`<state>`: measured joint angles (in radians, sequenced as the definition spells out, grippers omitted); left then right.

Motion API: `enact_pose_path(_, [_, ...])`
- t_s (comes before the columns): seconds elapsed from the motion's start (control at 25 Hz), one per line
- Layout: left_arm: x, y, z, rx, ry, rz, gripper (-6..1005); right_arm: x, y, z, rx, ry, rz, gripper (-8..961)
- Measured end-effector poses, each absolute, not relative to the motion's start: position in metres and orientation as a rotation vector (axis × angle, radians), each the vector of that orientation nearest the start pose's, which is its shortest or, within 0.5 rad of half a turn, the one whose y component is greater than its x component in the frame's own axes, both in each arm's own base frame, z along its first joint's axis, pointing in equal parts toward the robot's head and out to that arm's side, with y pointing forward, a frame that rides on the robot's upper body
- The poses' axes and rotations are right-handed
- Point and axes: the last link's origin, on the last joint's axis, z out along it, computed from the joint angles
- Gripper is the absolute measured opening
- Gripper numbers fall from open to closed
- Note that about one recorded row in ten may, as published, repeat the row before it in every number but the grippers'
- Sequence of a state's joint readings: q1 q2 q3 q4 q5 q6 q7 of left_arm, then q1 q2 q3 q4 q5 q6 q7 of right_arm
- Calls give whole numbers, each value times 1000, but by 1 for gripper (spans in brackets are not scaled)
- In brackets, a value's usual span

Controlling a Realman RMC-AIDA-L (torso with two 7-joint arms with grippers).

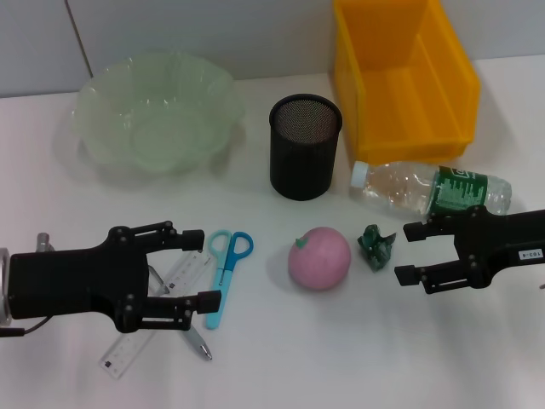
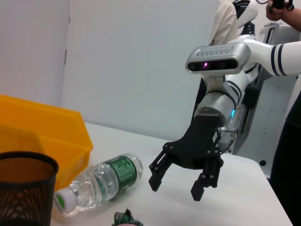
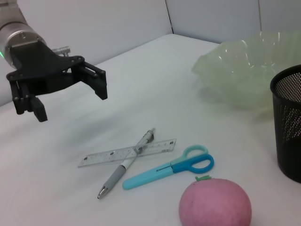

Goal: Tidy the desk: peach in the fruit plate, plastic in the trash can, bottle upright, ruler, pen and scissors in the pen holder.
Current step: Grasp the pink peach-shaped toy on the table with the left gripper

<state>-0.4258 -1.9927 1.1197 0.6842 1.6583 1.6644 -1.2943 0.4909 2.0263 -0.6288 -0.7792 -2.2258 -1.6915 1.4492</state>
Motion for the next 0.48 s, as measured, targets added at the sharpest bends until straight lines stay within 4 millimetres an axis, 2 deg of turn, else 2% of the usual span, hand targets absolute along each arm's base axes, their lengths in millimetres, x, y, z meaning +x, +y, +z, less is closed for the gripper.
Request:
enact_pose_path(0.28, [-236,301,-6,-2957,-334,-833,860,293,310,34,-2833,674,424,789])
enact_pose_path(0.32, [-226,309,-12,-2959,-301,-830,860,293,310,34,-2833,674,424,789])
enact_pose_path(0.48, [-218,317,-22,-2971,-279,-783,860,293,310,34,-2836,672,421,789])
